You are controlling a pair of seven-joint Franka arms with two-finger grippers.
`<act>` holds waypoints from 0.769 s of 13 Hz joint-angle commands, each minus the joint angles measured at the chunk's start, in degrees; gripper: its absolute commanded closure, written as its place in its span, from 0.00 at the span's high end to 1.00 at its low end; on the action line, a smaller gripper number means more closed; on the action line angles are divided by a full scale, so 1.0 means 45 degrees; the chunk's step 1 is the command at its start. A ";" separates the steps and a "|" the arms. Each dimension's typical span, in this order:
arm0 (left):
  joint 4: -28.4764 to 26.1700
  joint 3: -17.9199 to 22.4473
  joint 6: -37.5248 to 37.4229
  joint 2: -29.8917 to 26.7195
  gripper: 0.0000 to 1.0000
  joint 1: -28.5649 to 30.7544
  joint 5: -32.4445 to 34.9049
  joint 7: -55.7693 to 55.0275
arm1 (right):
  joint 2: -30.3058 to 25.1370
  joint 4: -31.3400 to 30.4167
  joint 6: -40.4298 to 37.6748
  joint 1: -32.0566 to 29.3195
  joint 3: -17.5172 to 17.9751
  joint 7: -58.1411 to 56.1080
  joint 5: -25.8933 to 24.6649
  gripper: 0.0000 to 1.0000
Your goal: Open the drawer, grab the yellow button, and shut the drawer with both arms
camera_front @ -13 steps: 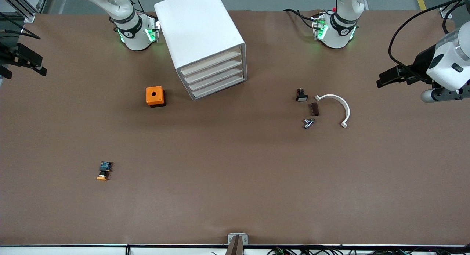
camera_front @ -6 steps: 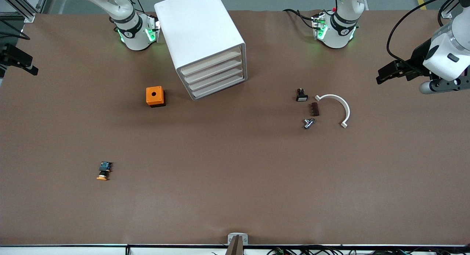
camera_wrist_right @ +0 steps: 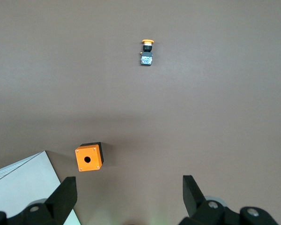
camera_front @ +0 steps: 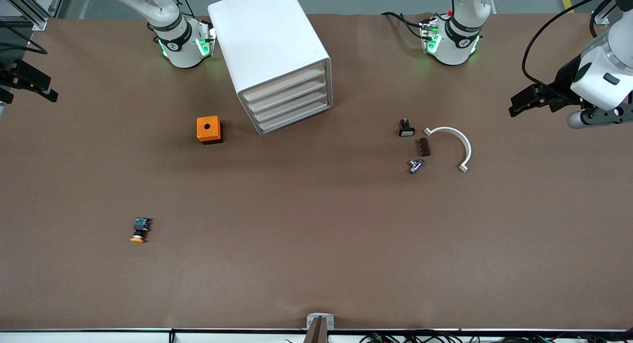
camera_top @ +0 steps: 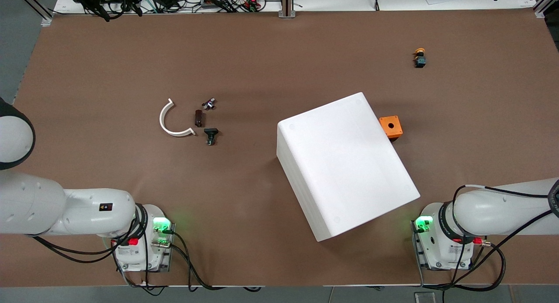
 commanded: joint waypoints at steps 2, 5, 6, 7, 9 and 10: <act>0.0017 0.0045 0.0254 -0.0156 1.00 -0.0056 0.0345 0.0242 | -0.0361 -0.0314 -0.0017 0.0108 -0.0044 0.0203 0.0094 1.00; 0.0075 0.0064 0.0254 -0.0176 1.00 -0.0037 0.0560 0.0611 | -0.0361 -0.0314 0.0041 0.0109 -0.0044 0.0107 0.0094 1.00; 0.0191 0.0122 0.0254 -0.0195 1.00 -0.0018 0.0560 0.0729 | -0.0342 -0.0314 0.0061 0.0070 -0.0044 0.0028 0.0094 1.00; 0.0250 0.0142 0.0215 -0.0176 1.00 -0.0017 0.0560 0.0807 | -0.0342 -0.0314 0.0042 0.0070 -0.0044 0.0028 0.0094 1.00; 0.0231 0.0142 0.0215 -0.0176 1.00 -0.0037 0.0560 0.0808 | -0.0342 -0.0314 -0.0017 0.0108 -0.0044 0.0028 0.0075 1.00; 0.0251 0.0142 0.0215 -0.0176 1.00 -0.0018 0.0560 0.0808 | -0.0342 -0.0314 -0.0017 0.0070 -0.0044 0.0028 0.0055 1.00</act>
